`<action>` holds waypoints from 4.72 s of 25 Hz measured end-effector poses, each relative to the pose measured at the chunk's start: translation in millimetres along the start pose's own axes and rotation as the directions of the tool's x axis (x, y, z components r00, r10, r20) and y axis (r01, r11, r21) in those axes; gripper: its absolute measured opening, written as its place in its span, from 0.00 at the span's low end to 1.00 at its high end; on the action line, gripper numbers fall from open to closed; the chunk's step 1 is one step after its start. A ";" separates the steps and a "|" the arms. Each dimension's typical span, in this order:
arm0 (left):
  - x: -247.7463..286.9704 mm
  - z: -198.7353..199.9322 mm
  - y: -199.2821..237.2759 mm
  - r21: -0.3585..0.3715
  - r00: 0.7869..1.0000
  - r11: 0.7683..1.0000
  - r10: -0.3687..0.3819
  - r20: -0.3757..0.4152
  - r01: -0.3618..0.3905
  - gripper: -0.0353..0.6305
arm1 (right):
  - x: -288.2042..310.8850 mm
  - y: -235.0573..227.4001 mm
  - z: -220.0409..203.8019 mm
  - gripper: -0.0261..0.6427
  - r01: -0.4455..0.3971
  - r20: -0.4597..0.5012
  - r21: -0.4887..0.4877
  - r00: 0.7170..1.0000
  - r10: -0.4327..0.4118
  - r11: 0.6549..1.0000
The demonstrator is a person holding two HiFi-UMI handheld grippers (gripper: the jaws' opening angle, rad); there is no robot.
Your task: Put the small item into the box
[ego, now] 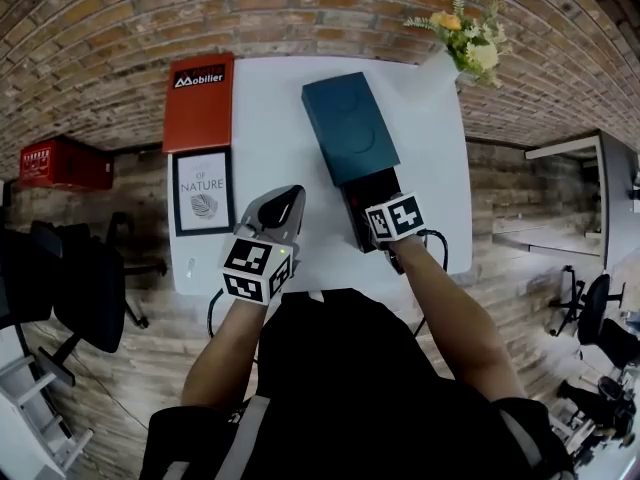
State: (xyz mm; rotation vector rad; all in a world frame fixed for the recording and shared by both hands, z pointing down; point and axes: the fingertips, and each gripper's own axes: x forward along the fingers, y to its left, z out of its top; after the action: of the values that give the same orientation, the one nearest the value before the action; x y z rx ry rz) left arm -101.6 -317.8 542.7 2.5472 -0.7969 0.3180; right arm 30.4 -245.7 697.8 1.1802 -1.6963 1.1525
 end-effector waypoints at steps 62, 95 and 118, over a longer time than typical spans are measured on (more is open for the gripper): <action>26.5 -10.9 -155.5 0.037 0.961 0.961 0.274 -0.023 -0.273 0.06 | -98.8 -66.7 -88.0 0.23 -0.274 0.175 -0.225 0.933 0.315 0.935; -43.5 25.2 -83.7 0.063 0.961 0.960 0.272 0.043 -0.274 0.06 | -89.7 12.7 -41.5 0.14 -0.281 0.244 -0.217 0.912 0.331 0.935; -58.9 97.7 -78.6 0.085 0.953 0.955 0.274 0.128 -0.286 0.06 | -227.9 27.5 86.4 0.04 -0.182 0.530 -0.371 0.764 0.369 0.911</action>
State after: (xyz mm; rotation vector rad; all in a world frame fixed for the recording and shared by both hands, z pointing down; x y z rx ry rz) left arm -95.0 -279.0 409.9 2.5641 -1.2212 0.3098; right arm 62.4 -261.1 455.1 1.1868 -2.5000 0.6659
